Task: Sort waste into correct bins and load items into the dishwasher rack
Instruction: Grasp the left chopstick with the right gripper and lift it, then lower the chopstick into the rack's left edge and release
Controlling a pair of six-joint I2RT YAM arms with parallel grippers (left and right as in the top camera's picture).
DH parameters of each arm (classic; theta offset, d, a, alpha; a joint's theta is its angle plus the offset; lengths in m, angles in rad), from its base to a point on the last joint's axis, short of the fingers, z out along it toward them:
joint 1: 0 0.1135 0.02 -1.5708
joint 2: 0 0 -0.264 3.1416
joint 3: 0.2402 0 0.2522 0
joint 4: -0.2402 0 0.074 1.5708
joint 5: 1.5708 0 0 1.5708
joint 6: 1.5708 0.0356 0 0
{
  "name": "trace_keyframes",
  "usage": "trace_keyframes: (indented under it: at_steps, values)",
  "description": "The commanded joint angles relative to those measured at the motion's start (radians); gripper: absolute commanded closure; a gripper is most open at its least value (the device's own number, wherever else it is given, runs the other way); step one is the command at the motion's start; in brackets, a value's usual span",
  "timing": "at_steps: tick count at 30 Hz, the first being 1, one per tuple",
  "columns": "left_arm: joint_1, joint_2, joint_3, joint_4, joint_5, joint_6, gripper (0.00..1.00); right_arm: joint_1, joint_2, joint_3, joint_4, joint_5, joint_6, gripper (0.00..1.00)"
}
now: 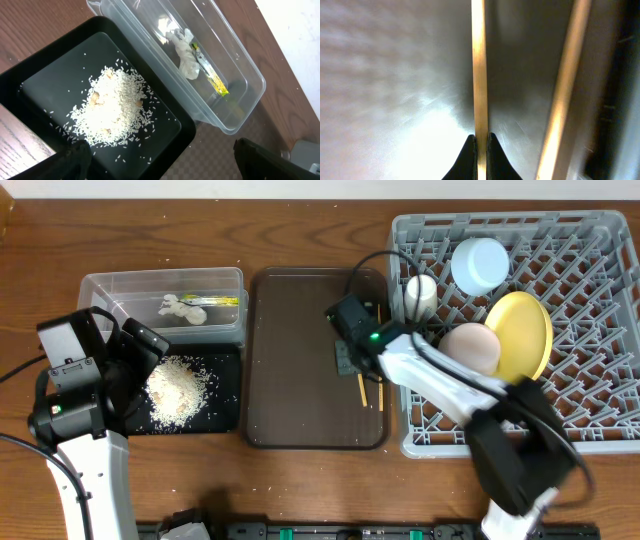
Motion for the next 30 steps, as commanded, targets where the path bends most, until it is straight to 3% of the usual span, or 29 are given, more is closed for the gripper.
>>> trace_keyframes:
  at_steps: [1, 7, 12, 30]
  values:
    - [0.005, 0.002, 0.015, 0.000, -0.005, 0.000, 0.06, -0.018, -0.188, 0.035, -0.038, 0.008, -0.050, 0.99]
    - [0.005, 0.002, 0.015, 0.000, -0.005, 0.000, 0.06, -0.080, -0.361, 0.035, -0.217, 0.066, -0.055, 0.99]
    - [0.005, 0.002, 0.015, 0.000, -0.005, 0.000, 0.06, -0.152, -0.376, 0.029, -0.341, 0.058, -0.054, 0.99]
    - [0.005, 0.002, 0.015, 0.000, -0.005, 0.000, 0.06, -0.180, -0.340, -0.064, -0.286, 0.060, -0.055, 0.98]
